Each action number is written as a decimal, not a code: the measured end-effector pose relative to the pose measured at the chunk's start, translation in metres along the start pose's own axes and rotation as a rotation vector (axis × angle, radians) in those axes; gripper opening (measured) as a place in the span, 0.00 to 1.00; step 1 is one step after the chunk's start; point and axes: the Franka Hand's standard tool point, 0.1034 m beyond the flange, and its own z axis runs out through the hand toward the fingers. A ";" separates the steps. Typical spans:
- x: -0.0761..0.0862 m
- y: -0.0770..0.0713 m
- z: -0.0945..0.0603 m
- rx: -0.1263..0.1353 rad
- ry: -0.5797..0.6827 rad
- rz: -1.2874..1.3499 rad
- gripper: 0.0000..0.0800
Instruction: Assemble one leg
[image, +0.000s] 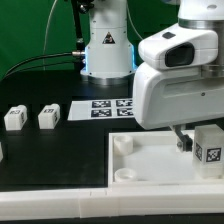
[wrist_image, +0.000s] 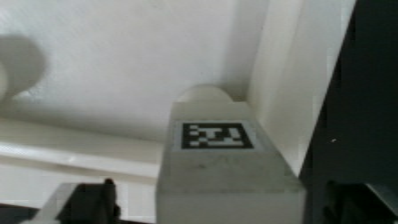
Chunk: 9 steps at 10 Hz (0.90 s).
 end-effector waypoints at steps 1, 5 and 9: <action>0.000 0.000 0.000 0.000 0.000 0.000 0.62; 0.000 0.001 0.000 0.000 0.000 0.036 0.36; 0.000 0.001 0.000 0.009 0.005 0.300 0.36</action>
Offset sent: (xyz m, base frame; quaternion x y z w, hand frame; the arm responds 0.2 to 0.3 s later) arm 0.0000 0.0000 0.0000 0.0000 0.0000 0.0000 1.0000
